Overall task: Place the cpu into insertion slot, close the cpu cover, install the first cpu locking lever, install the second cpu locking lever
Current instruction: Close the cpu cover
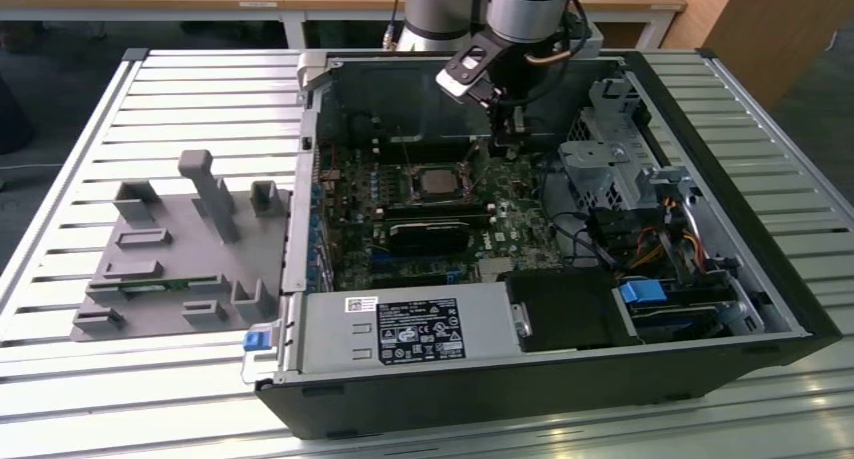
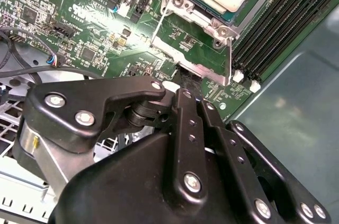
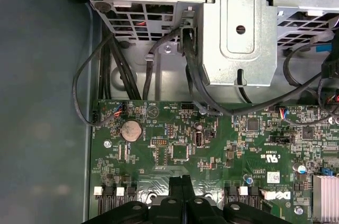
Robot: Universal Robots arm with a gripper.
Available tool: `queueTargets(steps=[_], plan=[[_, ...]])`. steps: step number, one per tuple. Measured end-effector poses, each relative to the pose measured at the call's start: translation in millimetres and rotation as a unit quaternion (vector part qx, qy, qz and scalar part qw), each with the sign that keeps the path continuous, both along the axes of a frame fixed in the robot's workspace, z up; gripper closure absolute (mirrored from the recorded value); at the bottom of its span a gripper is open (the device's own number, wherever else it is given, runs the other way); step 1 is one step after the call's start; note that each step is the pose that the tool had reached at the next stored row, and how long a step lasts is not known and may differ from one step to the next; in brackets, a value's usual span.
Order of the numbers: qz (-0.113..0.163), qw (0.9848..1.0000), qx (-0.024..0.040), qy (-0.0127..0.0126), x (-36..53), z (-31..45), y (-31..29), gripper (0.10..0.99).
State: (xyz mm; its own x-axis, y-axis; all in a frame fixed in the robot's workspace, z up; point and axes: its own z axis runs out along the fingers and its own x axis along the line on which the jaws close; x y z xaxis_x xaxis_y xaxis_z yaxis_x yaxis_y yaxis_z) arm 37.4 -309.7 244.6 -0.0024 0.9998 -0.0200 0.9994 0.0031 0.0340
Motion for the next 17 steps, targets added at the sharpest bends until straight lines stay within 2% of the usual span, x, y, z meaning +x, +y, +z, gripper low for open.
queueTargets(steps=[17], plan=[[0.0, 1.0, 0.0, 0.0, -6.3, 0.0, 0.0, 0.98]])
